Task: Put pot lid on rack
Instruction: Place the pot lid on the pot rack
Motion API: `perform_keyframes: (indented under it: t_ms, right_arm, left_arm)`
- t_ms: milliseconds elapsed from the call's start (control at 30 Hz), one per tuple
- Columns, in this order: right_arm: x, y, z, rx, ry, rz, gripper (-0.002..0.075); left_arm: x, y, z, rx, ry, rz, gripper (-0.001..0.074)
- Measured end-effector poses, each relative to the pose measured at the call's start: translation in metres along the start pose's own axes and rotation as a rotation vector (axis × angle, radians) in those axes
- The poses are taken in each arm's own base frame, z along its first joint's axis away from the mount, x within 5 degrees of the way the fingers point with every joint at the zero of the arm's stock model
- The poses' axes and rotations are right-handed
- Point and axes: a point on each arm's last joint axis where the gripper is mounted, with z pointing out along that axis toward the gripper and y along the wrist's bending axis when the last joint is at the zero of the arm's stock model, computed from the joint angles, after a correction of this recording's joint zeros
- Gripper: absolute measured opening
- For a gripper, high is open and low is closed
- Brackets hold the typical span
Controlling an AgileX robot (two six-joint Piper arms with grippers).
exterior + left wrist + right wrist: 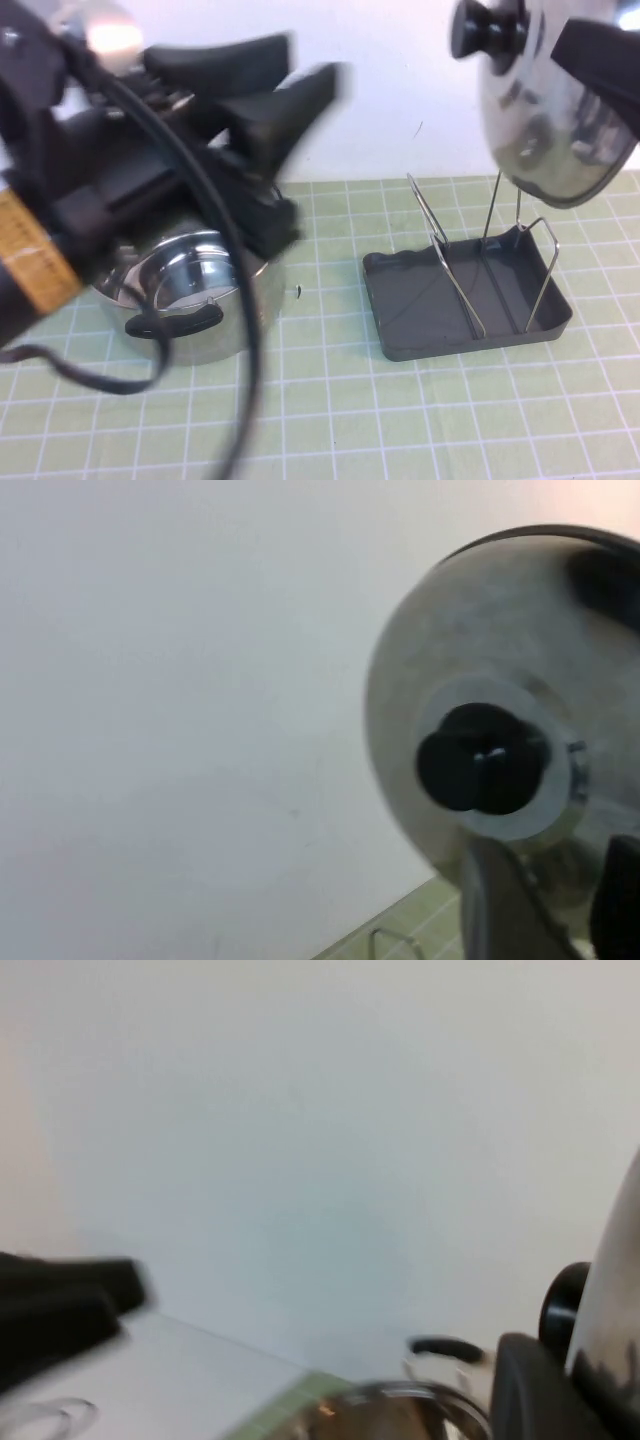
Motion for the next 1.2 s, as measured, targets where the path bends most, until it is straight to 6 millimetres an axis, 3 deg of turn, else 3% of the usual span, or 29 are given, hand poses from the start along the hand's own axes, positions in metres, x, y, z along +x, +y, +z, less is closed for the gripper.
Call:
perform_keyframes:
  t_ms: [67, 200, 433, 667, 867, 1100, 1200]
  right_arm:
    - [0.006, -0.008, 0.004, 0.044, 0.039, -0.027, 0.0069]
    - [0.028, -0.026, 0.019, 0.081, 0.141, -0.04, 0.0069]
    - [0.069, -0.058, 0.047, 0.098, 0.31, -0.051, 0.0069]
    - [0.102, -0.075, 0.059, 0.069, 0.416, -0.037, 0.0069]
    - [0.125, -0.086, 0.065, 0.062, 0.487, -0.037, 0.0069]
    - [0.129, -0.089, 0.067, 0.056, 0.516, -0.091, 0.0073]
    - [0.129, -0.089, 0.066, 0.06, 0.521, -0.097, 0.0149]
  left_arm:
    - [-0.003, 0.007, -0.011, -0.107, 0.046, -0.011, 0.0118]
    - [-0.005, 0.017, -0.036, -0.287, 0.093, -0.063, 0.0023]
    - [0.025, 0.018, -0.065, -0.354, 0.154, -0.158, 0.0002]
    - [0.063, 0.016, -0.071, -0.337, 0.216, -0.308, 0.0001]
    - [0.071, 0.009, -0.07, -0.25, 0.197, -0.345, 0.0001]
    - [0.072, 0.005, -0.07, -0.208, 0.181, -0.352, 0.0001]
    - [0.072, 0.005, -0.07, -0.208, 0.181, -0.351, 0.0]
